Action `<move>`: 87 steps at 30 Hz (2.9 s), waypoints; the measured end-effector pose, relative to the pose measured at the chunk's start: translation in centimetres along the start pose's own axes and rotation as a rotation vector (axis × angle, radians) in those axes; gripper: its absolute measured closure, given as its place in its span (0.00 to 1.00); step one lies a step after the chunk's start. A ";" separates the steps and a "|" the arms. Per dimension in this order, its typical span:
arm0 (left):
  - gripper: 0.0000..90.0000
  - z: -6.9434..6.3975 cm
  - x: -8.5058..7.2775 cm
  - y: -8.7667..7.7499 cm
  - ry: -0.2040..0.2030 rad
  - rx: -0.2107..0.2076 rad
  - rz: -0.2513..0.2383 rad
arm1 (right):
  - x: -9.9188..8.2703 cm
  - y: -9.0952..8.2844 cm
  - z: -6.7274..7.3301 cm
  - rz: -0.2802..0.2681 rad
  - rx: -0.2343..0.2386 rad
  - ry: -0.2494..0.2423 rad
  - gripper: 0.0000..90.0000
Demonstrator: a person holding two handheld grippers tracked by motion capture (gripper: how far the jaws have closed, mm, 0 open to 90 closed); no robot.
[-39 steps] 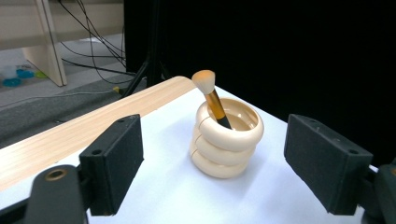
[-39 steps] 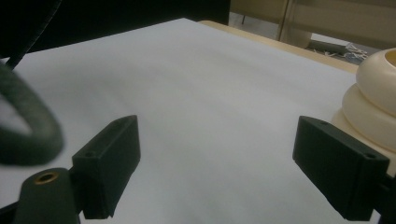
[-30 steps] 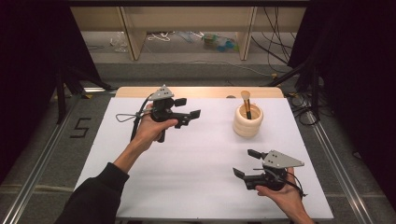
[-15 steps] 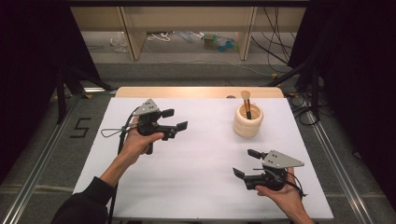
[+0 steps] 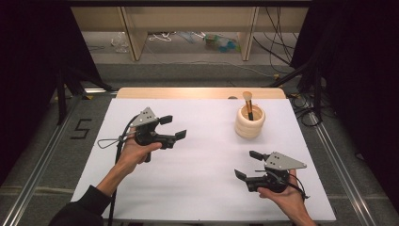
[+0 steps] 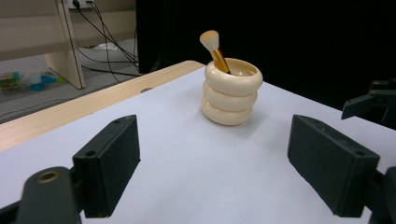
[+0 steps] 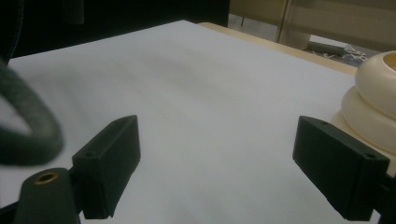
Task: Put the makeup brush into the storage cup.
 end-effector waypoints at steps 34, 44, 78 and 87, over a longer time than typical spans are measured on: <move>0.20 -1.2 -3.7 -4.1 0.016 0.017 -0.005 | 0.2 -0.1 0.0 -0.025 -0.004 0.009 0.18; 0.18 -1.4 -4.9 -5.2 0.014 0.019 0.001 | 0.2 -0.1 0.1 -0.028 -0.008 0.008 0.18; 0.18 -2.1 -6.1 -7.4 -0.008 0.032 -0.009 | 0.2 -0.2 0.1 -0.013 -0.013 0.008 0.18; 0.18 -2.2 -6.2 -7.4 -0.009 0.032 -0.005 | 0.2 -0.2 0.1 -0.013 -0.014 0.005 0.18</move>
Point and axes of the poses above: each handheld gripper's, and its own axes: y roughly forward along the jaws, x roughly out of its top, z roughly to its left, the point moved 3 cm from there along y, roughly forward along the jaws, and after that the axes turned 8 degrees about -z, right-handed, at the moved point
